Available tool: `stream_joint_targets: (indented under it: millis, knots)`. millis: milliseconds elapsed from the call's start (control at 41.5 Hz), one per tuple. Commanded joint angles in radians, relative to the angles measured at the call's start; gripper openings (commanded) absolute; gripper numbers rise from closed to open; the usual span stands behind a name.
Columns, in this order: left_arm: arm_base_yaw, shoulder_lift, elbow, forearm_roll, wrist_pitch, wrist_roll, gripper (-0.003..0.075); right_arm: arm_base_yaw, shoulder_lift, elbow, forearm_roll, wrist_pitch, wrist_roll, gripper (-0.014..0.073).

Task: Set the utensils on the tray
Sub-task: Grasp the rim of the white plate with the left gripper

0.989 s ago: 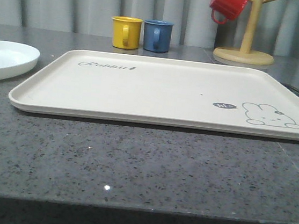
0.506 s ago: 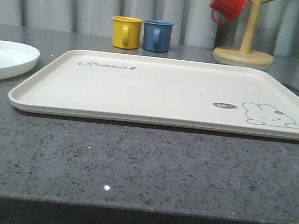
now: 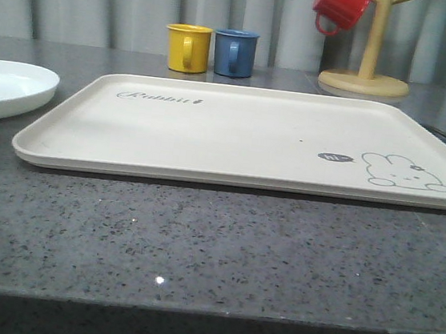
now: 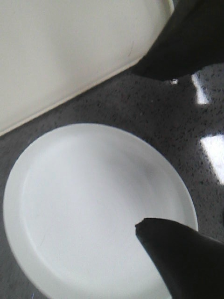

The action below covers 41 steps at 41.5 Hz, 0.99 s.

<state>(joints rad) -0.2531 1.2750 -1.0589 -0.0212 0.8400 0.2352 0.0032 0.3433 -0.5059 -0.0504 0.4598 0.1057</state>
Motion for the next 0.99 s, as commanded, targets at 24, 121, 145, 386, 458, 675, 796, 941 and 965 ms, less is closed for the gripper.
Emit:
stream_joint_targets:
  millis: [24,121,145,386,458,675,796,941,965]
  knots:
    - [-0.034,0.103,-0.107,0.01,0.079,0.0,0.0587,-0.005,0.016,-0.036,-0.002,-0.072,-0.008,0.0569]
    - [-0.034,0.185,-0.162,0.01,0.15,0.009,0.0558,-0.005,0.016,-0.036,-0.002,-0.068,-0.008,0.0569]
    - [-0.034,0.206,-0.171,0.01,0.161,0.014,0.0539,-0.005,0.016,-0.036,-0.002,-0.068,-0.008,0.0569]
    - [-0.034,0.296,-0.206,0.021,0.163,0.016,0.0409,-0.005,0.016,-0.036,-0.002,-0.065,-0.008,0.0569]
    - [-0.034,0.298,-0.206,0.021,0.161,0.016,0.0393,-0.005,0.016,-0.036,-0.002,-0.064,-0.008,0.0569]
    - [-0.034,0.302,-0.206,0.021,0.157,0.02,0.0333,-0.005,0.016,-0.036,-0.002,-0.064,-0.008,0.0569]
    - [-0.034,0.316,-0.207,0.021,0.164,0.02,0.0283,-0.005,0.016,-0.036,-0.002,-0.064,-0.008,0.0569]
    - [-0.034,0.336,-0.207,0.027,0.18,0.02,0.02,-0.005,0.016,-0.036,-0.002,-0.064,-0.008,0.0569]
    - [-0.034,0.336,-0.207,0.027,0.18,0.02,0.0181,-0.005,0.016,-0.036,-0.002,-0.064,-0.008,0.0569]
